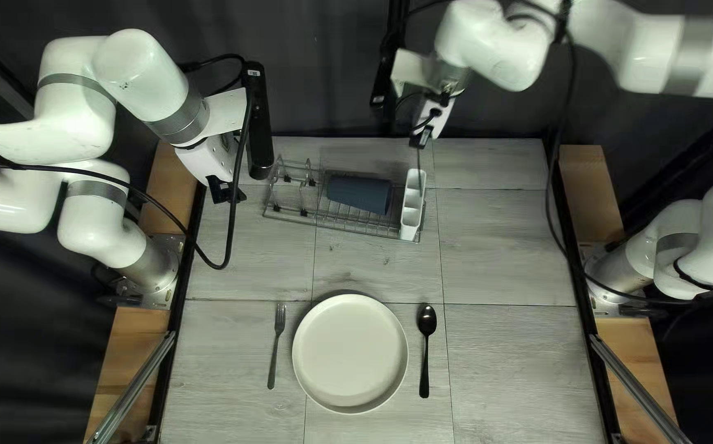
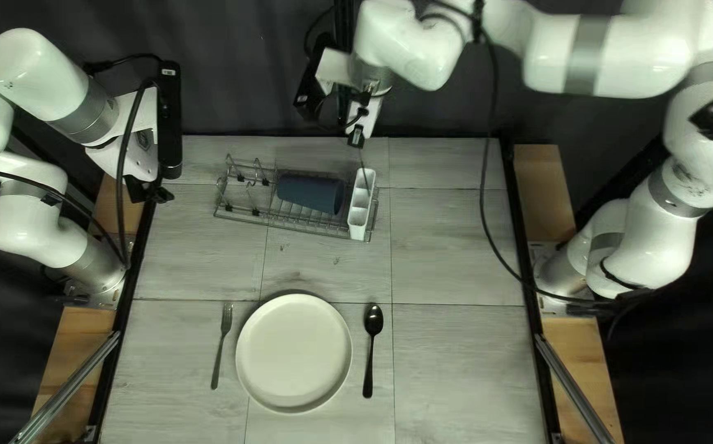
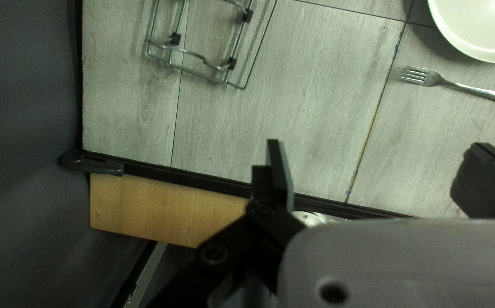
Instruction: Pick up and place plate onto table. Place down one fork to the left of the plate. Place spoon and knife to the right of the plate. Place cup above the knife and spoon
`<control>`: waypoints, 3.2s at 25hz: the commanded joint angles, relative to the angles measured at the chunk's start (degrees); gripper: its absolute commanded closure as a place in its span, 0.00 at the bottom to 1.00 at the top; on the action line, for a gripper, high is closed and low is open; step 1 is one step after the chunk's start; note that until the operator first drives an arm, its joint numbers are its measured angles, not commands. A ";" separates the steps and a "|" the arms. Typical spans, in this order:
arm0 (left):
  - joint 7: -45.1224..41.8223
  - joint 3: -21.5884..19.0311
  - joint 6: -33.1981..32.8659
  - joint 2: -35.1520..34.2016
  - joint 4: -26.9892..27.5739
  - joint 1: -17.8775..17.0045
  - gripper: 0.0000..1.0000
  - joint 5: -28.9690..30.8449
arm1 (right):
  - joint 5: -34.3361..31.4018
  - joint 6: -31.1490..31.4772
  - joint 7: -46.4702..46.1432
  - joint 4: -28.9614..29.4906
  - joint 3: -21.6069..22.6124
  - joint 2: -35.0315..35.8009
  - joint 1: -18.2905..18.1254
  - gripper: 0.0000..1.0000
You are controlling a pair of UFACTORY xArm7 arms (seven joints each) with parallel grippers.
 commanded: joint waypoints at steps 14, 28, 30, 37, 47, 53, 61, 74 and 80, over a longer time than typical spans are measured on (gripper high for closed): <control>0.00 0.00 0.00 0.00 0.00 0.00 0.00 0.00 | -3.04 19.97 35.51 -3.64 15.22 -13.88 6.05 1.00; 0.00 0.00 0.00 0.00 0.00 0.00 0.00 0.00 | 6.48 17.04 61.50 -8.49 17.95 -14.31 4.55 1.00; 0.00 0.00 0.00 0.00 0.00 0.00 0.00 0.00 | 6.40 17.55 63.18 -7.89 18.46 -13.74 4.63 1.00; 0.00 0.00 0.00 0.00 0.00 0.00 0.00 0.00 | 5.32 17.28 62.69 -8.23 18.80 -13.80 4.79 1.00; 0.00 0.00 0.00 0.00 0.00 0.00 0.00 0.00 | 18.16 9.42 86.81 -20.33 20.21 -16.00 3.87 1.00; 0.00 0.00 0.00 0.00 0.00 0.00 0.00 0.00 | 20.23 5.78 94.74 -19.10 23.37 -11.70 5.40 1.00; 0.00 0.00 0.00 0.00 0.00 0.00 0.00 0.00 | 24.95 -1.10 91.76 -24.86 22.19 -10.78 5.02 1.00; 0.00 0.00 0.00 0.00 0.00 0.00 0.00 0.00 | 40.03 -16.48 85.25 -37.19 22.19 -6.88 6.01 1.00; 0.00 0.00 0.00 0.00 0.00 0.00 0.00 0.00 | 42.41 -17.54 78.82 -38.67 20.53 -3.46 4.76 1.00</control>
